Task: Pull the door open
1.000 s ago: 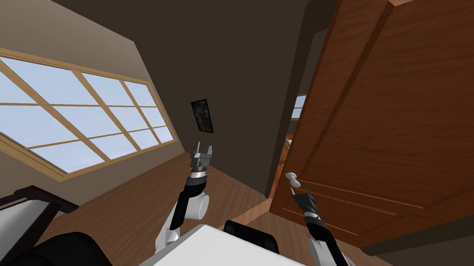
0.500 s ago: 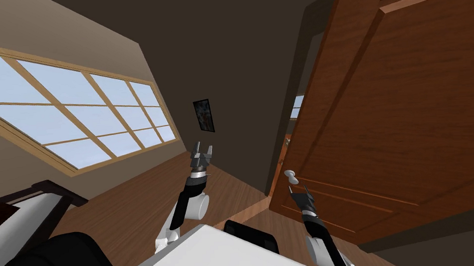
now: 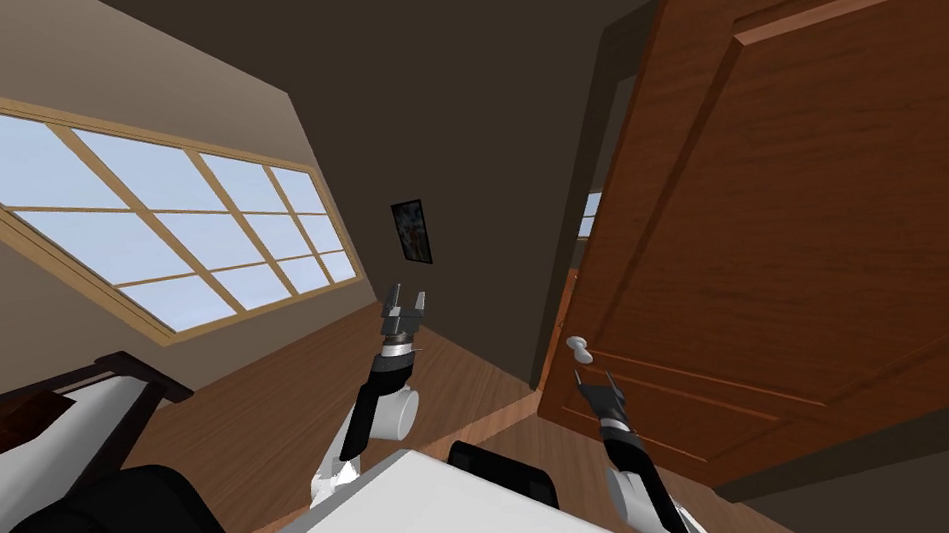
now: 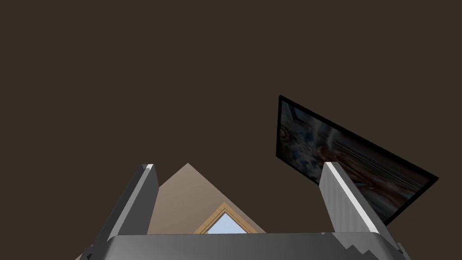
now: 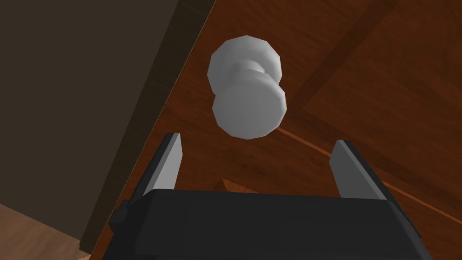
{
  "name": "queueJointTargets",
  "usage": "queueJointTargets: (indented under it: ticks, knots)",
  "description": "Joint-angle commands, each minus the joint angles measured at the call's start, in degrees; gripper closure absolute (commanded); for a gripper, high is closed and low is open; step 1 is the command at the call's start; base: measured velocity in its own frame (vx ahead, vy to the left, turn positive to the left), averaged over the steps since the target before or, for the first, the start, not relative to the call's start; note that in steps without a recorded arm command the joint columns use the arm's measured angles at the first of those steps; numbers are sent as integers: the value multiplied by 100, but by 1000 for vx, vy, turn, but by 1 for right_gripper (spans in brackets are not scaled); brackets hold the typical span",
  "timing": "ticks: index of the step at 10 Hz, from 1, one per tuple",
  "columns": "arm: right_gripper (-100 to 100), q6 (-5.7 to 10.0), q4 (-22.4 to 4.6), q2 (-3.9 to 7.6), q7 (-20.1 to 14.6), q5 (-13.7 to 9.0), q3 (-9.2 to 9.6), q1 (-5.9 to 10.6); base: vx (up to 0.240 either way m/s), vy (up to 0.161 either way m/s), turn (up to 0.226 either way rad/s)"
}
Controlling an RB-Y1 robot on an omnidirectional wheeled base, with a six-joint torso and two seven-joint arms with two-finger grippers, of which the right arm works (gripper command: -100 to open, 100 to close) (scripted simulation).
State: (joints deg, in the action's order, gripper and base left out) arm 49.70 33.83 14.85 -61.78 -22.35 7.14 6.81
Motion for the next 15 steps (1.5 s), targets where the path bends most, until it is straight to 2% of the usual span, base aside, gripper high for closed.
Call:
queueJointTargets:
  ticks: [1,5,9,12,15]
  knots:
    - [-100,-62,102,-20,-286,-109,63,-25,-62,-24,21]
    - [-100,-119,174,-61,-881,-356,221,-6,-67,-25,31]
    - [-100,-152,216,-84,-1399,-499,312,5,-55,-21,20]
    - [-100,-191,267,-113,-1929,-670,422,18,-55,-23,21]
    - [-100,-216,299,-131,-2267,-780,491,27,-52,-20,18]
